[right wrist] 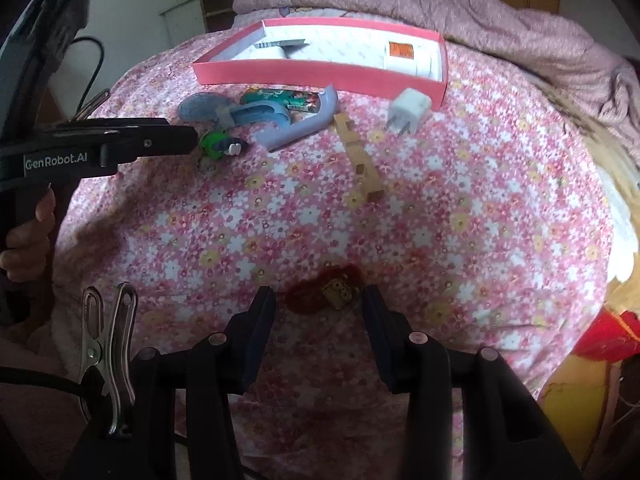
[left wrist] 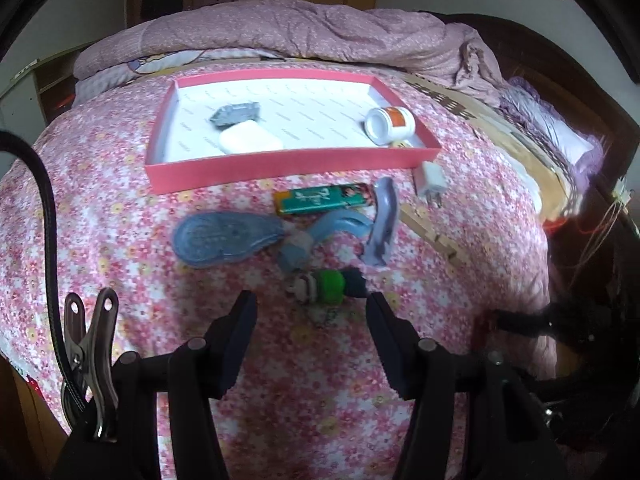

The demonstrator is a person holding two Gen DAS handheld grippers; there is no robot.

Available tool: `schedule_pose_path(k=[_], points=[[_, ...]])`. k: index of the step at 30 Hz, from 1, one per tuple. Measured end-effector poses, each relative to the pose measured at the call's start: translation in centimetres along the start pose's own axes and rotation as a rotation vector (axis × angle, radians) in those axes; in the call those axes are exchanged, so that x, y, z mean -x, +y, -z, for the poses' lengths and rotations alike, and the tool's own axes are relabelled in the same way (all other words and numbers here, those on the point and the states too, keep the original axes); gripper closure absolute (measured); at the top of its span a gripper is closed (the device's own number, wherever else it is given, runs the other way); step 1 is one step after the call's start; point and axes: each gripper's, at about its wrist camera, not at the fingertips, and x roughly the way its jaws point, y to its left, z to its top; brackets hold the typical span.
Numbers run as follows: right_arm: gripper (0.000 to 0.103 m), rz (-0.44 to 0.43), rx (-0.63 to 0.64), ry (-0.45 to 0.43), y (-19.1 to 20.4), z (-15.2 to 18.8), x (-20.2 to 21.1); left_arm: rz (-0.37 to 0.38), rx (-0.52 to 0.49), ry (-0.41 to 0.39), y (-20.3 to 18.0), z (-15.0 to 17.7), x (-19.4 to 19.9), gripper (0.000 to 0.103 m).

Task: Organize rigid objects
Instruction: 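Grasp the green figurine keychain with the left tool while the right tool moves over the red toy, then release the green figurine in the tray with the left tool while the right tool hovers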

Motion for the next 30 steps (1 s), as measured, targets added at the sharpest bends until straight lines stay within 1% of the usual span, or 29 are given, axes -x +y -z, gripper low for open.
schedule_pose_path(k=[3,9,14,16,17,18,26,30], points=[[0.055,0.007,0.005,-0.021,0.2,0.3,0.1,-0.004,-0.012,0.009,-0.7,0.1,-0.7,0.043],[0.055,-0.012,-0.016,-0.038,-0.2,0.7,0.3,-0.026,0.001,0.037,-1.5,-0.1,-2.8,0.043],[0.053,-0.020,-0.010,-0.043,-0.1,0.7,0.2,-0.070,-0.020,0.004,-2.2,-0.2,-3.5,0.043],[0.052,-0.023,-0.008,-0.046,-0.1,0.7,0.2,-0.065,-0.042,0.003,-2.5,-0.1,-3.7,0.044],[0.052,-0.025,-0.009,-0.048,-0.1,0.7,0.2,-0.058,-0.055,0.001,-2.7,-0.1,-3.7,0.050],[0.052,-0.027,-0.009,-0.049,-0.1,0.7,0.2,-0.052,-0.064,-0.002,-2.9,0.0,-3.6,0.051],[0.051,-0.046,-0.021,-0.057,-0.2,0.8,0.3,-0.050,-0.094,-0.017,-3.2,0.7,-3.3,0.051],[0.051,-0.036,-0.013,-0.058,-0.1,0.8,0.3,-0.048,-0.097,-0.018,-3.3,0.9,-3.0,0.051]])
